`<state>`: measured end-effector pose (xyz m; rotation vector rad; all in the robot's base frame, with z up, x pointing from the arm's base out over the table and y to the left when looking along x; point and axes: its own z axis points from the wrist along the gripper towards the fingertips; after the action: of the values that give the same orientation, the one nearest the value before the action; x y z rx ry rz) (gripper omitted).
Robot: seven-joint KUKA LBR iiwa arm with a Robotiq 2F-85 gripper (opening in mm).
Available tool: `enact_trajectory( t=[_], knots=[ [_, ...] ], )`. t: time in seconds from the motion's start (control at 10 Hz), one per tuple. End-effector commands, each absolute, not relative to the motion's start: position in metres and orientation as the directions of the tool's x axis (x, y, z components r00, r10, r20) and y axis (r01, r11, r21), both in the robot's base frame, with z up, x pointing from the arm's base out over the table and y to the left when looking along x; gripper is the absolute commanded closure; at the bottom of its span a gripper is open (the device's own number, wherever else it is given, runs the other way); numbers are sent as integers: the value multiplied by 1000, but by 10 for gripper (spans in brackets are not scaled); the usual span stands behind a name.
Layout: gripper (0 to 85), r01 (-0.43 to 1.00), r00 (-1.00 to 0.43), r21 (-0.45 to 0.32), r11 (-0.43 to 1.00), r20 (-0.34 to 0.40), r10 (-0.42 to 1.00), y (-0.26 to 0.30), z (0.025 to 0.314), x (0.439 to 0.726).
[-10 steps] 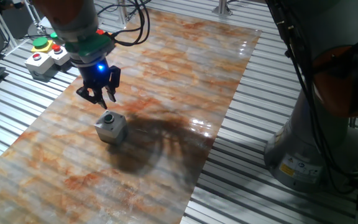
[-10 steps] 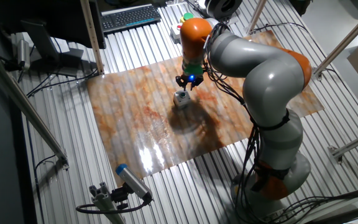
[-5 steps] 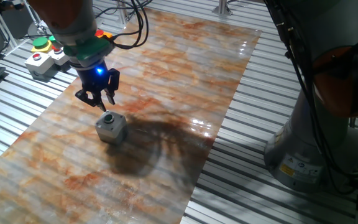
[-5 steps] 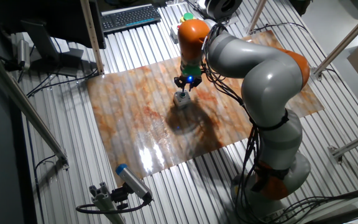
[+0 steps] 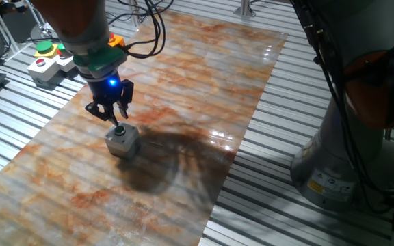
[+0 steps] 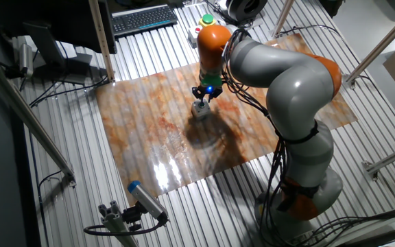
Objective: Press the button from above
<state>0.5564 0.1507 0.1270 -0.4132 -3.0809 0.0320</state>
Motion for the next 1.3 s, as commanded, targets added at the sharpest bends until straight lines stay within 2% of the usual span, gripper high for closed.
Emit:
enact_trajectory(
  t=[0.0, 1.2],
  knots=[
    [510, 261, -965, -22, 965, 29, 262, 150, 126, 556],
    [510, 261, -965, -13, 965, 17, 262, 149, 109, 549]
  ],
)
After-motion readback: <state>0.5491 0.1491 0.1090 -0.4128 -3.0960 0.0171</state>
